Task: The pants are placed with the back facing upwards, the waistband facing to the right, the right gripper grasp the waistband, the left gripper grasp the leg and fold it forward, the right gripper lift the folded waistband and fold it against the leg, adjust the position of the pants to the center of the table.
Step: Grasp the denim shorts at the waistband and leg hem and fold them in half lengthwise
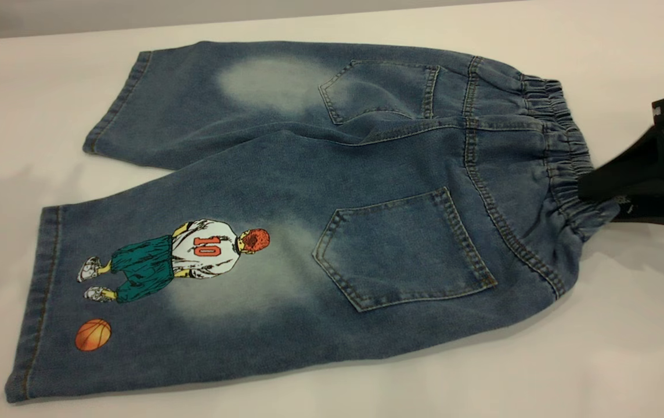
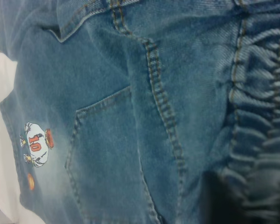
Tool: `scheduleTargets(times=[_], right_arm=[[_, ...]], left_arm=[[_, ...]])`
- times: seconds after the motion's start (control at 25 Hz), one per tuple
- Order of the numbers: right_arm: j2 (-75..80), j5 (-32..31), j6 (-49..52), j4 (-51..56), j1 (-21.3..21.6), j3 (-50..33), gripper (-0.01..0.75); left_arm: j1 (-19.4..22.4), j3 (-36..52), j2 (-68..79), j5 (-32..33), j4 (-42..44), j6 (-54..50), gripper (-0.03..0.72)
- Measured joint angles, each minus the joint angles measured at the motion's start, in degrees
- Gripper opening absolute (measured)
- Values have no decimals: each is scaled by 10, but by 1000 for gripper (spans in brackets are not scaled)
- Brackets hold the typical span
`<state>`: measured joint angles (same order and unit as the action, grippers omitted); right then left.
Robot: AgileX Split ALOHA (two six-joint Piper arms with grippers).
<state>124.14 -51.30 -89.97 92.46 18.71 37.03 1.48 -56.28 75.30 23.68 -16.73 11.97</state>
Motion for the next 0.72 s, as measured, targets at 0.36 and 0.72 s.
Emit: scheduleTargets(times=[0.36, 0.72], right_arm=[[-2, 17, 41, -36, 0, 15, 26], [-2, 14, 141, -107, 0, 74, 26]], left_arm=[[0, 0, 0, 0, 0, 0, 461], [0, 0, 0, 56, -19, -2, 461]])
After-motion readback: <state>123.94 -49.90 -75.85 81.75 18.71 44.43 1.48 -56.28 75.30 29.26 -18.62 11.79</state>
